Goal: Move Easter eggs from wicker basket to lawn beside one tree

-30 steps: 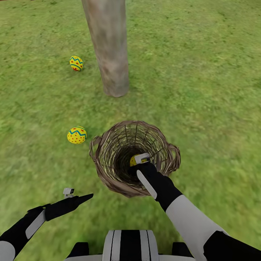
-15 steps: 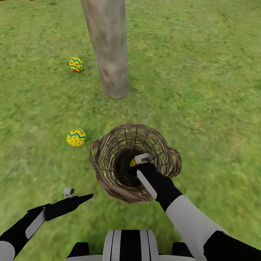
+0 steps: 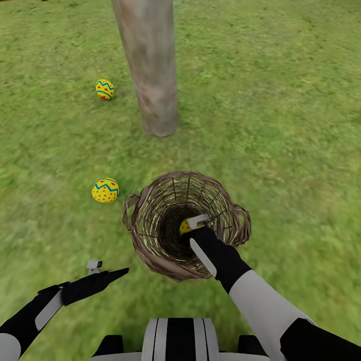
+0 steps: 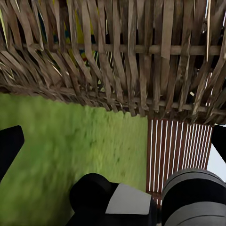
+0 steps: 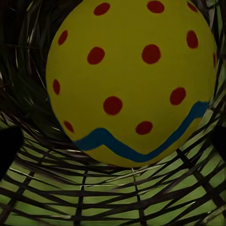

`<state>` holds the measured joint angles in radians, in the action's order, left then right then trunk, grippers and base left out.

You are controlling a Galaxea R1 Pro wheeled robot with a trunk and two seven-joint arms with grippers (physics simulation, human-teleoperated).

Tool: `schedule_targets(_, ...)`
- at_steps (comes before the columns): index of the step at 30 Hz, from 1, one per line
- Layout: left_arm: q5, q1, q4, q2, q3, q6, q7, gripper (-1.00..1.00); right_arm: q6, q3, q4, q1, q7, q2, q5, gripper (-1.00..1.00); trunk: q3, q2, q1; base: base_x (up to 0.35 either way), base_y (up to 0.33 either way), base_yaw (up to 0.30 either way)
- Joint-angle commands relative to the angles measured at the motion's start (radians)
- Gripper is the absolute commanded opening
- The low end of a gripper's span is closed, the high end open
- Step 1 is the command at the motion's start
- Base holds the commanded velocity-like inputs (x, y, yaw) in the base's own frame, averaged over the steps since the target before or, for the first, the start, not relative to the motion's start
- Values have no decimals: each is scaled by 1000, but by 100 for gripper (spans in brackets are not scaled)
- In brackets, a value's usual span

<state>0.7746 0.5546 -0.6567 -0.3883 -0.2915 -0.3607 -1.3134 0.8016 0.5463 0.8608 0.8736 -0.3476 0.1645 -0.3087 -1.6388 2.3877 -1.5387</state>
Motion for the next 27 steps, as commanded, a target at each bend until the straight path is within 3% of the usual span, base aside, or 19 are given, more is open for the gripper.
schedule_targets(1, 10, 1, 0, -1, -6, -11, -1, 100, 2, 3, -1, 1, -10, 0, -9, 100, -1, 0, 0, 0, 0, 0)
schedule_targets(13, 11, 1, 0, -1, -6, -11, -1, 100, 2, 3, -4, 1, -16, 0, -6, 100, -1, 0, 0, 0, 0, 0)
schedule_targets(20, 11, 1, 0, -1, -6, -11, -4, 100, 2, 3, -3, 1, -16, 0, -6, 100, -22, 49, -27, 0, 0, 0)
schedule_targets(27, 10, 1, 0, -1, -6, -11, -6, 100, 2, 3, -3, 1, -16, 0, -6, 100, -22, 49, -27, 0, 0, 0)
